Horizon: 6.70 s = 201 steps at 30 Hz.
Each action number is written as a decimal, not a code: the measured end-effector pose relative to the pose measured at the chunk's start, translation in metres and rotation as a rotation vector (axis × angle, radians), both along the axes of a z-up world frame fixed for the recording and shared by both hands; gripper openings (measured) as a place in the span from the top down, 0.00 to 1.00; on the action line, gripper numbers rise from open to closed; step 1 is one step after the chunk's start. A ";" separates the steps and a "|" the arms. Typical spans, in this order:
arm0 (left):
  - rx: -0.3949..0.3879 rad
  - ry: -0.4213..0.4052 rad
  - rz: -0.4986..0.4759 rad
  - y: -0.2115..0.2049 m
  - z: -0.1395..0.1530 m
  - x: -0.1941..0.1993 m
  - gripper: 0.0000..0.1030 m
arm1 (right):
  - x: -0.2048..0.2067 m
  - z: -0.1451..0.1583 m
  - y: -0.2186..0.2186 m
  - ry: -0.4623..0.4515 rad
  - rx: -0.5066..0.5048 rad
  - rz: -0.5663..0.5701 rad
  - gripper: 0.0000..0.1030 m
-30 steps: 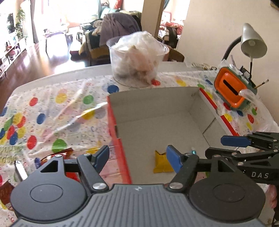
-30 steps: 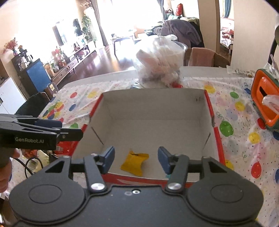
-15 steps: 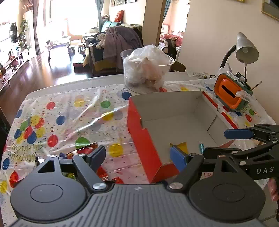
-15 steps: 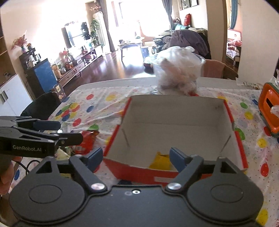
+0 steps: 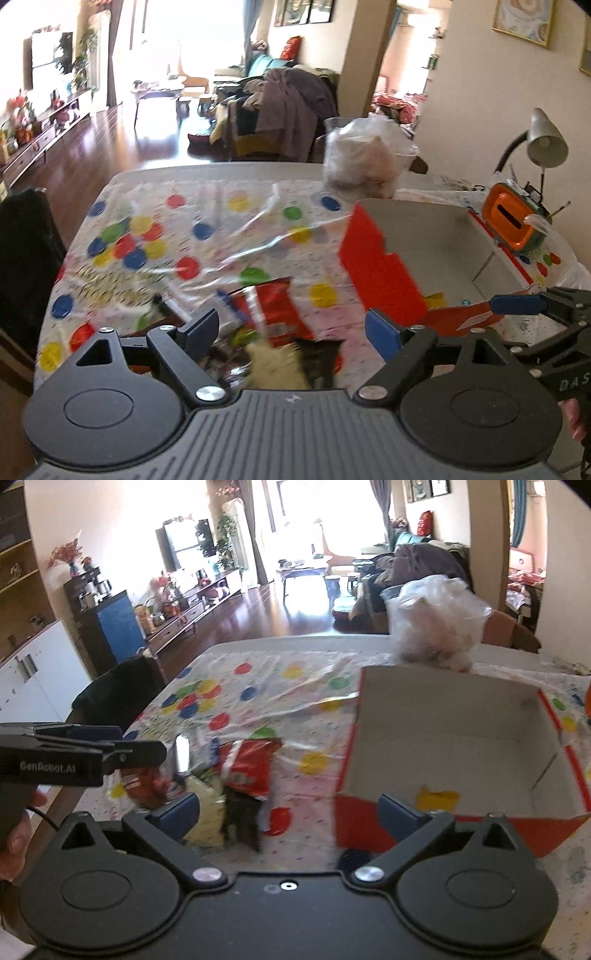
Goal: Organize snacks
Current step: 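Withdraw both tools from the box back toward the snack pile, then grasp the Oreo bag with the left gripper while the right grasps the dark chocolate bar, then carry both snacks into the red box and open both grippers, then withdraw both tools from the box back toward the snack pile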
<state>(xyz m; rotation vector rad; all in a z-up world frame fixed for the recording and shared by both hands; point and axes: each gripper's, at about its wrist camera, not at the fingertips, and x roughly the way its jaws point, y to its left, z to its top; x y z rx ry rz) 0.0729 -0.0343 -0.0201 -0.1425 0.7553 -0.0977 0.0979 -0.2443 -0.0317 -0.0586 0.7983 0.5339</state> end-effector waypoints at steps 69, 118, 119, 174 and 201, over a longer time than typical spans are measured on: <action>-0.035 0.243 0.178 0.088 -0.086 0.025 0.53 | 0.017 -0.087 0.072 0.163 0.009 -0.193 0.65; -0.022 0.221 -0.177 -0.142 0.023 0.109 0.53 | 0.093 0.003 -0.132 0.040 -0.006 -0.315 0.64; -0.022 0.223 -0.178 -0.149 0.024 0.111 0.53 | 0.095 0.001 -0.137 0.040 -0.014 -0.317 0.64; 0.073 0.465 -0.131 -0.240 -0.064 0.222 0.38 | 0.163 -0.052 -0.173 0.220 -0.108 -0.111 0.54; 0.024 0.195 -0.087 -0.189 0.003 0.132 0.20 | 0.102 0.007 -0.154 0.075 0.019 -0.064 0.18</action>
